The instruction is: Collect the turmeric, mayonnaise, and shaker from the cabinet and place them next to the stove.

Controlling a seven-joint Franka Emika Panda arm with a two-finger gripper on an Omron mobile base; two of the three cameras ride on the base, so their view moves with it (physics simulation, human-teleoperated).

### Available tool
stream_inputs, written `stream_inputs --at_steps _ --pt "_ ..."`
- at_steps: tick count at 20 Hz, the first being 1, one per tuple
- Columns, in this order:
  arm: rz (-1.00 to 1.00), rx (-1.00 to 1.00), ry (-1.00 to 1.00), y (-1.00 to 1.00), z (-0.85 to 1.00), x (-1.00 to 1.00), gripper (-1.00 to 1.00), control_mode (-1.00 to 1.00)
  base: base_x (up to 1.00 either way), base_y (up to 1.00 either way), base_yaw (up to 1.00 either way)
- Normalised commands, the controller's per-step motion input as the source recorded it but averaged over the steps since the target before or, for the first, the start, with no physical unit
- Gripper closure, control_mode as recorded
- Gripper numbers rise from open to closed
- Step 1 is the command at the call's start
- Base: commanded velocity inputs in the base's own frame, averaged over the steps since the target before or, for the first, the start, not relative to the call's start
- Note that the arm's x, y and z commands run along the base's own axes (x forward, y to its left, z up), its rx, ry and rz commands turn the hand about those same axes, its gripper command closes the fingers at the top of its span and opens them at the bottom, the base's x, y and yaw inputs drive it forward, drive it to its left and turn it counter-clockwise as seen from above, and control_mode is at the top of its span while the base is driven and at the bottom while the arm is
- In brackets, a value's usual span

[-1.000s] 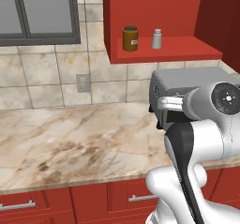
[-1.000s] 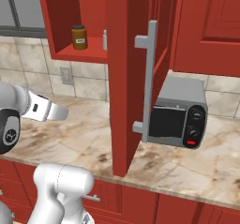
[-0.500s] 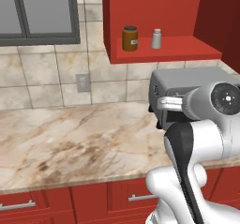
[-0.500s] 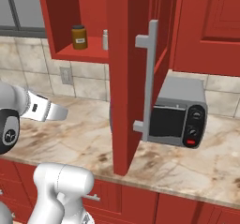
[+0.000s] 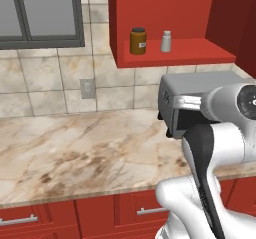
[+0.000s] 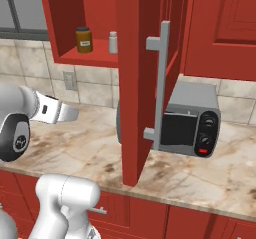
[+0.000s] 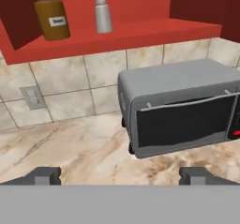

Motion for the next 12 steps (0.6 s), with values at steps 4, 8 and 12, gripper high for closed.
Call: stream_inputs --at_steps 4,8,12 --pt "0.15 0.00 -0.13 -0.22 0.53 0.09 -1.00 -1.00 0.00 0.00 0.00" --pt "0.17 0.00 -0.12 -0.04 0.58 0.35 -1.00 -1.00 0.00 0.00 0.00" --pt "0.12 -0.02 -0.12 0.04 0.57 0.37 -1.00 -1.00 0.00 0.00 0.00"
